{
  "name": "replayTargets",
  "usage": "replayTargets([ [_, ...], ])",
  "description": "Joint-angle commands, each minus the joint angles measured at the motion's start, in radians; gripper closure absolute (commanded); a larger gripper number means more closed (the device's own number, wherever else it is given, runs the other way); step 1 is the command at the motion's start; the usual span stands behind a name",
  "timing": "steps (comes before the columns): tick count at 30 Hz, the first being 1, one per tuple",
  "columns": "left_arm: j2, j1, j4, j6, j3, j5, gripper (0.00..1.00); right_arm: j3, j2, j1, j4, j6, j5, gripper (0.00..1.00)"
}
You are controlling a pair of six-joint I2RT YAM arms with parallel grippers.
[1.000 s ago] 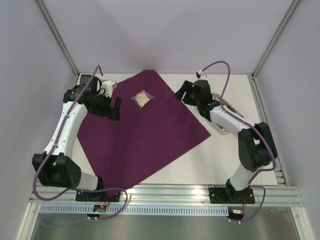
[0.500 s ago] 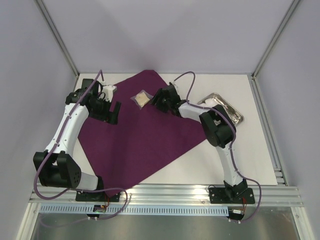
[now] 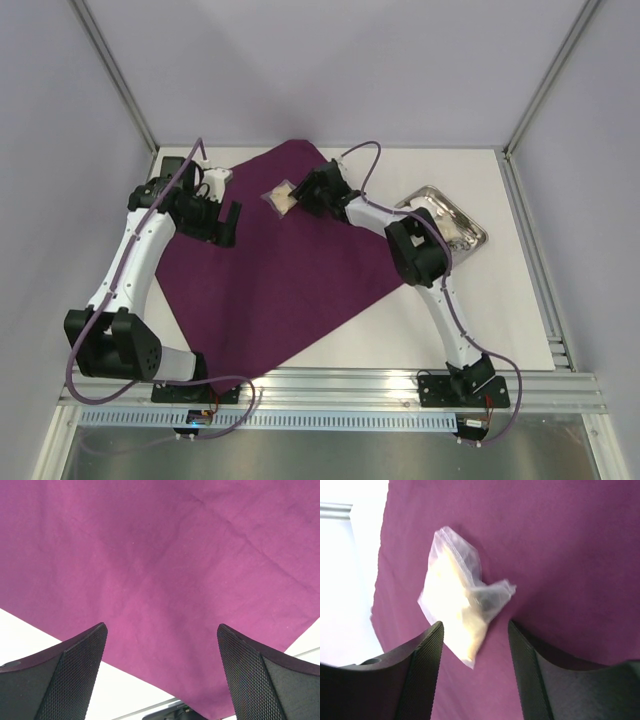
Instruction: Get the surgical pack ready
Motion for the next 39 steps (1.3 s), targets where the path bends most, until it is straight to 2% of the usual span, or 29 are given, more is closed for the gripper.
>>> replayTargets([
  [1,-0.039,0.005,-0.006,0.026,0.049,0.026,0.00,0.046,0.082,0.002,-0.030,0.075,-0.018,0.46],
  [3,-0.039,0.005,-0.006,0.028,0.050,0.029,0.00,0.046,0.091,0.006,-0.002,0.100,-0.021,0.50],
  [6,-0.035,0.005,-0.006,0.028,0.047,0.029,0.00,0.044,0.105,0.004,0.027,0.140,-0.015,0.69],
  [7,-0.033,0.005,-0.007,0.028,0.046,0.029,0.00,0.044,0.099,0.004,0.063,0.148,-0.016,0.81],
  [10,-0.033,0.006,-0.007,0.032,0.035,0.030,0.00,0.021,0.058,0.002,0.099,0.110,-0.030,0.95],
  [12,-0.035,0.006,-0.006,0.037,0.029,0.032,0.00,-0.003,0.013,0.004,0.120,0.073,-0.033,1.00],
  [16,-0.039,0.005,-0.003,0.043,0.026,0.032,0.00,-0.159,-0.222,-0.008,0.171,-0.085,-0.047,1.00],
  [19,-0.047,0.006,-0.003,0.046,0.024,0.040,0.00,-0.276,-0.411,-0.051,0.194,-0.205,-0.119,0.99],
  [21,-0.053,0.005,-0.004,0.051,0.023,0.056,0.00,-0.411,-0.511,-0.086,0.177,-0.290,-0.183,1.00],
  [27,-0.065,0.006,0.002,0.063,0.003,0.086,0.00,-0.757,-0.925,-0.341,-0.075,-0.449,-0.320,1.00],
  [28,-0.067,0.005,0.004,0.061,0.000,0.090,0.00,-0.776,-0.957,-0.428,-0.129,-0.484,-0.332,1.00],
  [30,-0.068,0.005,0.005,0.063,-0.007,0.101,0.00,-0.807,-1.008,-0.526,-0.240,-0.574,-0.358,1.00],
  [31,-0.068,0.005,0.008,0.063,-0.008,0.103,0.00,-0.845,-1.048,-0.641,-0.302,-0.593,-0.371,1.00],
  [34,-0.067,0.005,0.011,0.063,-0.013,0.119,0.00,-0.897,-1.103,-0.810,-0.363,-0.656,-0.372,1.00],
  [37,-0.064,0.006,0.013,0.063,-0.016,0.130,0.00,-0.921,-1.102,-0.890,-0.367,-0.688,-0.397,1.00],
  [39,-0.064,0.006,0.016,0.066,-0.017,0.129,0.00,-0.924,-1.082,-0.899,-0.378,-0.719,-0.397,1.00],
])
